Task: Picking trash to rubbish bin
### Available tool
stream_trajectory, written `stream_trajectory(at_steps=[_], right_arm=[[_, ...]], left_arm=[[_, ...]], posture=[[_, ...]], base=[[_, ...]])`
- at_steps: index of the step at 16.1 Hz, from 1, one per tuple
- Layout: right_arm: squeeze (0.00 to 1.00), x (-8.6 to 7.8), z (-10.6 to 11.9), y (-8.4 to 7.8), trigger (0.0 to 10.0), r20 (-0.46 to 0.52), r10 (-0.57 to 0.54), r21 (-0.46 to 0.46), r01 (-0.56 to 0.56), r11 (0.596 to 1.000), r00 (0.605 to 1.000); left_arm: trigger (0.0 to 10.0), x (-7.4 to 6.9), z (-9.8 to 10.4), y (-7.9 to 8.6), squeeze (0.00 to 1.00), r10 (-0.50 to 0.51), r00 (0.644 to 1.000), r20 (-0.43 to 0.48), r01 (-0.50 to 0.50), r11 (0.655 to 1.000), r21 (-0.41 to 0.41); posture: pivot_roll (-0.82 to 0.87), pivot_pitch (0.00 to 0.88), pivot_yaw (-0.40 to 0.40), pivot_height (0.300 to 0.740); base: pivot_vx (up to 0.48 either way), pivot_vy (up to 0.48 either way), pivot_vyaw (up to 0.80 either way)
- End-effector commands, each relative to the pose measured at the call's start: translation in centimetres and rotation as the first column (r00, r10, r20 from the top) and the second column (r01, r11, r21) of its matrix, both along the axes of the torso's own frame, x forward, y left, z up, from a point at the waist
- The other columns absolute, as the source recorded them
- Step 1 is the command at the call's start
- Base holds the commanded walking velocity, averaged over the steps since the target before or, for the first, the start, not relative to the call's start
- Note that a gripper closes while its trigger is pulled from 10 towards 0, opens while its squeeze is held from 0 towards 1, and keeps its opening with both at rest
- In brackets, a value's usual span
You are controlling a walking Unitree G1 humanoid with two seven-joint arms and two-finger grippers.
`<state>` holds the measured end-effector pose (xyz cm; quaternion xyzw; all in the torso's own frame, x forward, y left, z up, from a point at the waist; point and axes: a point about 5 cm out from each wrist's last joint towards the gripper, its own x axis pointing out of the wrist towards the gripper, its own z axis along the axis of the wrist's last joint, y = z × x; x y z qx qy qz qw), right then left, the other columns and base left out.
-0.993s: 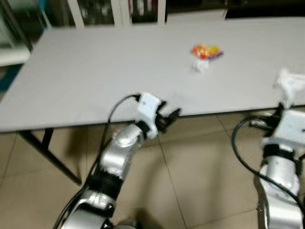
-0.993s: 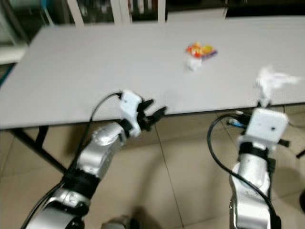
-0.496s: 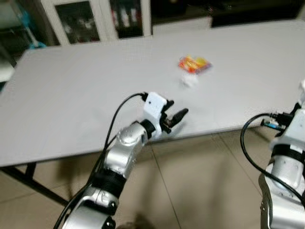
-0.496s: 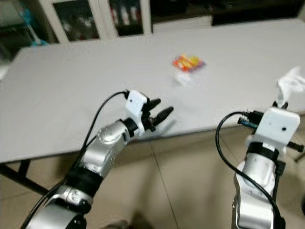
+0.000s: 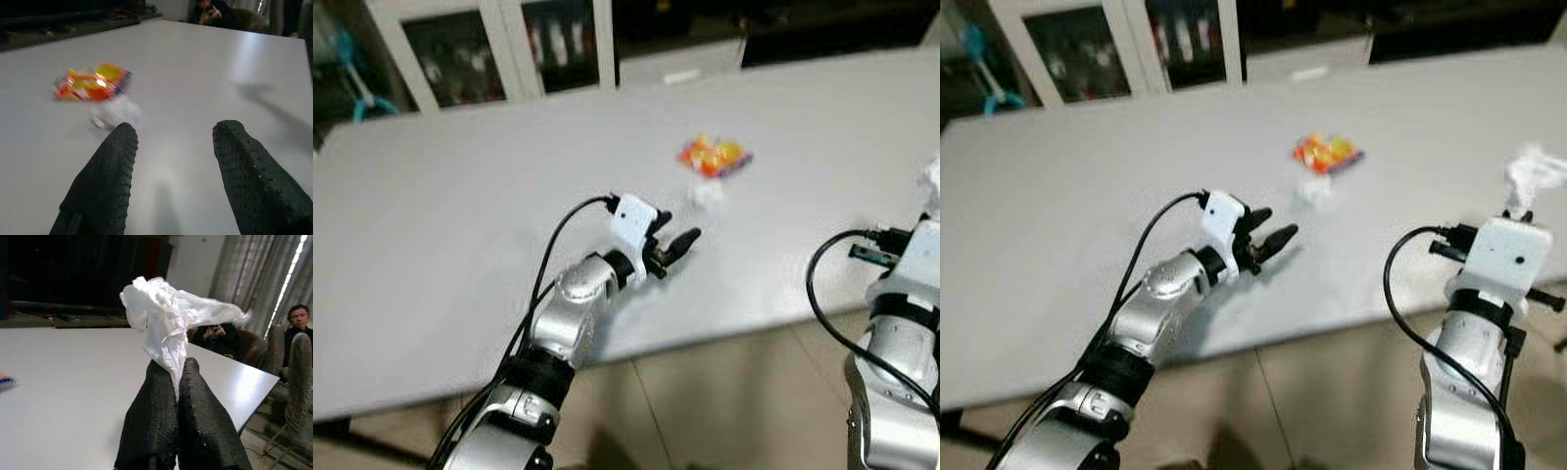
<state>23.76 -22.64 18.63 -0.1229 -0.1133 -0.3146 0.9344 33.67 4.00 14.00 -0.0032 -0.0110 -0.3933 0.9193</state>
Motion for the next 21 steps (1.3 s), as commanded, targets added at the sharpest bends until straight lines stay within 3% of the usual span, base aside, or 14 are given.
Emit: stream_trajectory(at_steps=[1, 8, 21], right_arm=[[0.0, -0.2, -0.2, 0.0, 10.0, -0.015, -0.021, 0.025, 0.022, 0.999, 1.0], [0.0, 0.0, -0.8, 0.6, 10.0, -0.051, 0.002, 0.037, 0.0, 0.999, 0.999], [0.0, 0.7, -0.8, 1.6, 10.0, -0.059, 0.06, 0.033, -0.058, 0.998, 0.996]], left_arm=[[10.0, 0.3, -0.2, 1.0, 0.0, 0.032, 0.999, 0.002, -0.032, 0.999, 0.026], [10.0, 0.2, -0.8, 0.8, 0.0, 0.052, 0.998, -0.018, -0.052, 0.998, 0.046], [10.0, 0.6, -1.1, 1.4, 0.0, 0.098, 0.995, -0.032, -0.096, 0.994, 0.055]], posture=[[0.12, 0.112, 0.018, 0.74], [0.11, 0.115, 0.01, 0.74], [0.13, 0.111, 0.009, 0.74]], base=[[0.48, 0.0, 0.0], [0.0, 0.0, 0.0], [0.037, -0.334, 0.0]])
